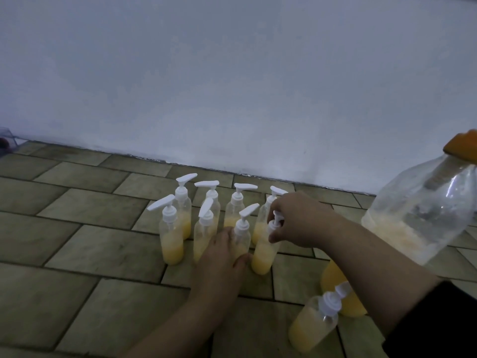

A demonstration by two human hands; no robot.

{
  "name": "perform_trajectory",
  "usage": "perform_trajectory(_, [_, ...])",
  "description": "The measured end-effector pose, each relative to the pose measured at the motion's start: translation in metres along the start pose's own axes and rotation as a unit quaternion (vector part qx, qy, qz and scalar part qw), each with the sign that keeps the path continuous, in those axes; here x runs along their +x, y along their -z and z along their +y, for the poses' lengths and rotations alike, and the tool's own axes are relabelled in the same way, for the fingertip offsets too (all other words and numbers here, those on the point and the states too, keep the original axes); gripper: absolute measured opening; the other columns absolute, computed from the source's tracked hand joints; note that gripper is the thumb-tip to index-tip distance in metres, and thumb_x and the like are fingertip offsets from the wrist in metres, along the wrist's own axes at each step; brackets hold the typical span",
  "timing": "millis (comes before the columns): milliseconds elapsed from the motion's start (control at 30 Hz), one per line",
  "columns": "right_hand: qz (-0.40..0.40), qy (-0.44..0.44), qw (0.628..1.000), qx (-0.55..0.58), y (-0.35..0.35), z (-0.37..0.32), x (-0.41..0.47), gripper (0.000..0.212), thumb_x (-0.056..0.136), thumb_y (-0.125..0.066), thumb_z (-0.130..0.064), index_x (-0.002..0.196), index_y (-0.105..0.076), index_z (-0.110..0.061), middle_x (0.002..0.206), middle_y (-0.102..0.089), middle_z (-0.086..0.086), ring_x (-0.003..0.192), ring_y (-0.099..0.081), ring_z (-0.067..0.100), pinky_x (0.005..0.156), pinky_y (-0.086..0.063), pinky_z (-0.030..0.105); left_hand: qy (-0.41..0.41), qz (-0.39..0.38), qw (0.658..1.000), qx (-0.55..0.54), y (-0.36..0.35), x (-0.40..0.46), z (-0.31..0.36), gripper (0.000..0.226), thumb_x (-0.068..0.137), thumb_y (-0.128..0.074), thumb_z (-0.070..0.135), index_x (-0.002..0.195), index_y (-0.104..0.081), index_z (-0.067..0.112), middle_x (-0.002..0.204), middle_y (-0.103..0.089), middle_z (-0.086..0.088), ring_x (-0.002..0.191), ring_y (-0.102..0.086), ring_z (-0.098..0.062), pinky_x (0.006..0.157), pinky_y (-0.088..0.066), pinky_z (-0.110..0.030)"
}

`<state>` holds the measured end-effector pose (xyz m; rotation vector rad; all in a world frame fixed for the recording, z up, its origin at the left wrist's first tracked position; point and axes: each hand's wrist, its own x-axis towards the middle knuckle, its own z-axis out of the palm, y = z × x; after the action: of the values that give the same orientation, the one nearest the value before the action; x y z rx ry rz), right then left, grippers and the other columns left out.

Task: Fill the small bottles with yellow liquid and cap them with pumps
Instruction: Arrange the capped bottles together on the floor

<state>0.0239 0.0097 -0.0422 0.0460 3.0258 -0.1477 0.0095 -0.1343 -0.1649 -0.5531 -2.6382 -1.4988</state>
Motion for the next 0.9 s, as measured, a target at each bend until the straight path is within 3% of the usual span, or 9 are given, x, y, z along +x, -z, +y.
perform_trajectory(133, [0.014,-0.018,1.000,0.008,-0.001,0.001,0.003,0.030,0.075,-0.076,-0.030,0.101,-0.066,-0.017,0.088,-0.054,-0.005,0.082,-0.048,0.004,0.064,-0.040,0.021,-0.003,-0.001,1.000,-0.006,-0.001,0.000,0.001,0.047,0.086,-0.064,0.031,0.128,-0.043,0.026,0.121,-0.053,0.010,0.107,-0.049,-0.004,0.087,-0.043,-0.022])
perform_trajectory(233, [0.028,-0.026,0.999,0.007,-0.001,0.001,0.003,0.030,0.074,-0.076,-0.028,0.101,-0.068,-0.016,0.086,-0.056,-0.004,0.076,-0.049,0.007,0.057,-0.040,0.018,-0.001,-0.009,1.000,-0.003,-0.002,0.001,0.000,0.046,0.086,-0.064,0.033,0.127,-0.044,0.026,0.122,-0.053,0.011,0.106,-0.047,-0.002,0.086,-0.041,-0.020])
perform_trajectory(500, [0.072,-0.049,0.995,0.058,0.023,0.006,-0.019,0.046,0.070,-0.080,-0.035,0.112,-0.063,-0.025,0.094,-0.060,-0.009,0.088,-0.058,0.008,0.081,-0.052,0.027,0.028,-0.038,0.999,0.016,0.000,-0.010,0.007,0.073,0.085,-0.064,0.038,0.144,-0.026,0.020,0.143,-0.038,0.007,0.128,-0.038,-0.008,0.100,-0.034,-0.021])
perform_trajectory(567, [0.119,-0.049,0.989,0.077,0.034,0.009,-0.037,0.044,0.071,-0.079,-0.036,0.111,-0.062,-0.027,0.093,-0.061,-0.012,0.088,-0.059,0.005,0.081,-0.051,0.025,0.039,-0.044,0.998,0.007,0.004,-0.020,0.007,0.075,0.085,-0.063,0.038,0.145,-0.022,0.021,0.145,-0.037,0.006,0.128,-0.038,-0.009,0.100,-0.036,-0.023])
perform_trajectory(667, [0.227,-0.030,0.962,0.147,0.044,0.014,-0.075,0.031,0.073,-0.070,-0.044,0.101,-0.060,-0.039,0.087,-0.060,-0.023,0.080,-0.058,-0.008,0.065,-0.043,0.006,0.058,-0.047,0.997,0.019,0.010,-0.048,0.003,0.076,0.088,-0.057,0.040,0.148,-0.014,0.021,0.147,-0.030,0.005,0.129,-0.037,-0.012,0.106,-0.037,-0.029])
perform_trajectory(733, [0.293,-0.014,0.937,0.190,0.039,0.018,-0.101,0.029,0.071,-0.063,-0.053,0.098,-0.058,-0.044,0.086,-0.061,-0.027,0.083,-0.057,-0.015,0.059,-0.039,0.003,0.005,-0.042,0.999,0.013,0.013,-0.069,0.006,0.065,0.084,-0.055,0.049,0.139,-0.026,0.032,0.128,-0.043,0.014,0.110,-0.045,-0.003,0.093,-0.047,-0.029])
perform_trajectory(800, [0.352,-0.010,0.905,0.240,0.025,0.026,-0.126,0.028,0.075,-0.058,-0.062,0.098,-0.060,-0.046,0.089,-0.066,-0.025,0.089,-0.060,-0.011,0.066,-0.045,0.010,-0.061,-0.069,0.996,0.009,0.011,-0.081,0.010,0.055,0.069,-0.052,0.063,0.122,-0.036,0.055,0.108,-0.044,0.028,0.096,-0.048,0.004,0.079,-0.047,-0.018])
perform_trajectory(867, [0.393,-0.030,0.870,0.297,0.007,0.040,-0.147,0.034,0.076,-0.057,-0.067,0.102,-0.062,-0.046,0.099,-0.069,-0.019,0.094,-0.065,0.002,0.069,-0.056,0.036,-0.074,-0.137,0.988,0.001,0.006,-0.085,0.019,0.058,0.057,-0.052,0.071,0.111,-0.030,0.072,0.109,-0.036,0.039,0.104,-0.038,0.020,0.086,-0.040,-0.009])
perform_trajectory(900, [0.406,-0.048,0.856,0.317,-0.004,0.050,-0.158,0.038,0.076,-0.057,-0.068,0.104,-0.063,-0.044,0.102,-0.069,-0.017,0.095,-0.066,0.006,0.073,-0.057,0.042,-0.067,-0.186,0.980,-0.016,0.003,-0.089,0.024,0.064,0.057,-0.058,0.072,0.113,-0.026,0.071,0.117,-0.028,0.043,0.110,-0.030,0.025,0.091,-0.034,-0.004])
